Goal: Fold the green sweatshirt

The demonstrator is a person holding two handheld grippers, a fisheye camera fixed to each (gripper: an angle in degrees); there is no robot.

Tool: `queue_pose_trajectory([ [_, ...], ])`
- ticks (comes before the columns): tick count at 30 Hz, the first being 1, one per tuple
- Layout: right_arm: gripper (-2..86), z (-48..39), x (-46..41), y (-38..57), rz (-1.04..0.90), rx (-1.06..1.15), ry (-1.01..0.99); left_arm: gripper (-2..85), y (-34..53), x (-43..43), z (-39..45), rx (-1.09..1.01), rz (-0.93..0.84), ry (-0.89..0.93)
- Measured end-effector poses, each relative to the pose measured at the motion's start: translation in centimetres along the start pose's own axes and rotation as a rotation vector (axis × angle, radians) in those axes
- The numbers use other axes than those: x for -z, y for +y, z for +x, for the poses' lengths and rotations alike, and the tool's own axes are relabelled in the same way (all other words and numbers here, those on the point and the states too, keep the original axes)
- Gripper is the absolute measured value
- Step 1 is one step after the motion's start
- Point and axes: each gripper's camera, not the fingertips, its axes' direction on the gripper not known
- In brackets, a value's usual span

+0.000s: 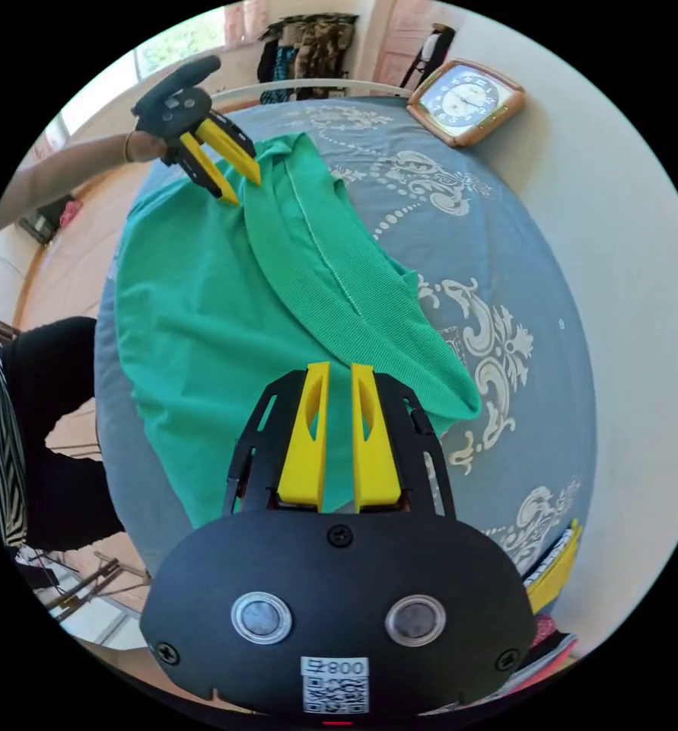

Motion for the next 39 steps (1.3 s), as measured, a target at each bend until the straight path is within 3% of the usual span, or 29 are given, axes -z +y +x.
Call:
queue_pose_trajectory([
  [6, 4.0, -5.4, -3.9, -3.3, -0.083, 0.141, 0.203, 4.5, -2.3, -2.0, 2.8, -0.034, -0.013, -0.047],
  [13, 0.2, -7.4, -5.0, -4.3, -0.055, 0.139, 0.241, 0.8, -2.9, -1.8, 3.5, 0.042, 0.062, -0.014],
  [22, 0.0, -4.3, -1.7, -4.8, 0.057, 0.018, 0.17, 0.8, -3.0, 0.2, 0.6, 0.157, 0.169, 0.019],
  [31, 0.4, 3.2, -4.3, -8.0, -0.066, -0.096, 0.007, 4.2, -4.2, -3.5, -5.3, 0.353, 0.098, 0.086],
  [34, 0.8, 5.9, -4.1, -7.1, -0.048, -0.188, -0.05, 6.5, -2.5, -2.6, -6.9, 0.434, 0.189, 0.145],
  [39, 2.7, 8.7, -0.1, -1.3, 0.144, -0.346, -0.031, 7.6, 2.8, 1.1, -8.9, 0.552, 0.356, 0.119],
])
